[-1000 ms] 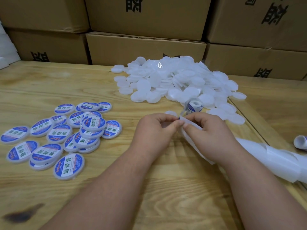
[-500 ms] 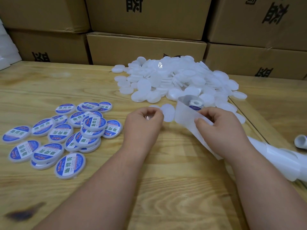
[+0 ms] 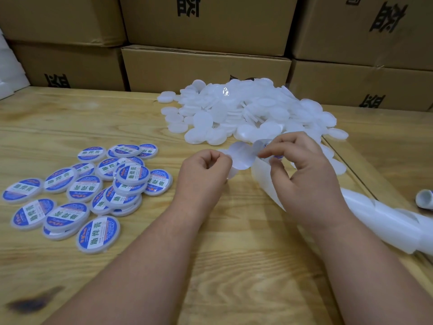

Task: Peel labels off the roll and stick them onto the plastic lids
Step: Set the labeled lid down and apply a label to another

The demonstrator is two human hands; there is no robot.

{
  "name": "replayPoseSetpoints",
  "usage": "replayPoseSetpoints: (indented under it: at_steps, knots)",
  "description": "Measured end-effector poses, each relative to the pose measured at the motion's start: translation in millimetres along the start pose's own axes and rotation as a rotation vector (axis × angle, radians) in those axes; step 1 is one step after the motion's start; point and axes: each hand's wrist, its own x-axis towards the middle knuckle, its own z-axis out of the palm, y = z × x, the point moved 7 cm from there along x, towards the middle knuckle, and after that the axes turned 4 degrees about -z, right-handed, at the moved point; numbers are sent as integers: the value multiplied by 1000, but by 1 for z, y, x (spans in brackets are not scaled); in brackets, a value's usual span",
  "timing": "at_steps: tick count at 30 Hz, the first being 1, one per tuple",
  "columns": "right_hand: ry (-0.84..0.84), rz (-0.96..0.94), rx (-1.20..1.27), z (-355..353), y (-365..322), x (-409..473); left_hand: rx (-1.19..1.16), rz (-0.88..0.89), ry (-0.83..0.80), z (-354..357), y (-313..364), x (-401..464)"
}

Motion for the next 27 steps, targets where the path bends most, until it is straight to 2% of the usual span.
replayPoseSetpoints:
  at_steps: [4, 10, 17, 22, 27]
  knots:
    - [-40, -11, 21, 6, 0, 0, 6, 3, -39, 3, 0, 0]
    - [-4, 74, 48, 5, 6, 1, -39, 3, -95, 7, -1, 1]
    - [-21, 2, 60, 5, 1, 1, -41, -8, -120, 7, 0, 0]
    - [-28, 37, 83, 8, 3, 0, -66, -16, -146, 8, 0, 0]
    - [50, 50, 111, 1, -1, 1, -108, -5, -161, 10, 1, 0]
